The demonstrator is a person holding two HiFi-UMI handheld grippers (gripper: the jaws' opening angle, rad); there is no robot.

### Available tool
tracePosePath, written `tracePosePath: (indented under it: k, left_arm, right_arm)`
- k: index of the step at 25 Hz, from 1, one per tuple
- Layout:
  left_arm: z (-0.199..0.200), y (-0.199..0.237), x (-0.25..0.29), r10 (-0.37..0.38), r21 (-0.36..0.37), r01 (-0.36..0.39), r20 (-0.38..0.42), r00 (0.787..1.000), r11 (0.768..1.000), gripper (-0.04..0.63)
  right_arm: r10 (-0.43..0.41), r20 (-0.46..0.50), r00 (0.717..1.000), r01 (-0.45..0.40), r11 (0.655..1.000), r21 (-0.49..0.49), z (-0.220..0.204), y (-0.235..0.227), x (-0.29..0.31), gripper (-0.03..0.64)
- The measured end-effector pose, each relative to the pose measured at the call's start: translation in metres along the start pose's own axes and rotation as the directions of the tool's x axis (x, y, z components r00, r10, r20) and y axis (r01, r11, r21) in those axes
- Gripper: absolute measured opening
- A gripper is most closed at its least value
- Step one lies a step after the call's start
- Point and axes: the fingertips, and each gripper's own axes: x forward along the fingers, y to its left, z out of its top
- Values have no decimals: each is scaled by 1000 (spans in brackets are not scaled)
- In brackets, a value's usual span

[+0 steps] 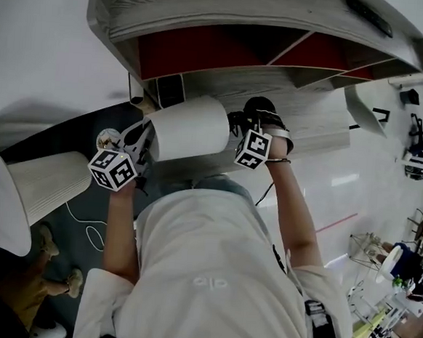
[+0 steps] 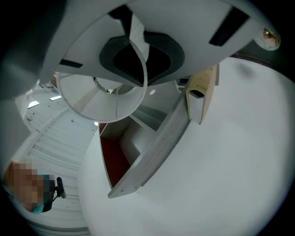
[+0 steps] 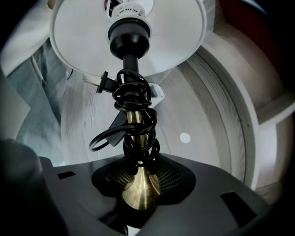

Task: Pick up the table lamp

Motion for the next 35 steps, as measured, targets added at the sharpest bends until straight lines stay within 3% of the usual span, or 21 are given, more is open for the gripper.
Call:
tracePosePath:
  k: [8,19,35]
  left_arm:
    - [-3,-53,38,-109,-24,109,13,994,994,18]
    - [-1,-113,71,-220,3,220,11,975,976,18]
    - [-8,-140,84,-261,29,261,-20,965,965,18]
  right_arm:
    - [-36,-70,997,37,999,13,-62,-14,-49,166]
    - [-104,-124,987,110,993,43,-121,-28,-100,164]
    - [-132,-158,979,142,988,56,-154,-22,-114,163]
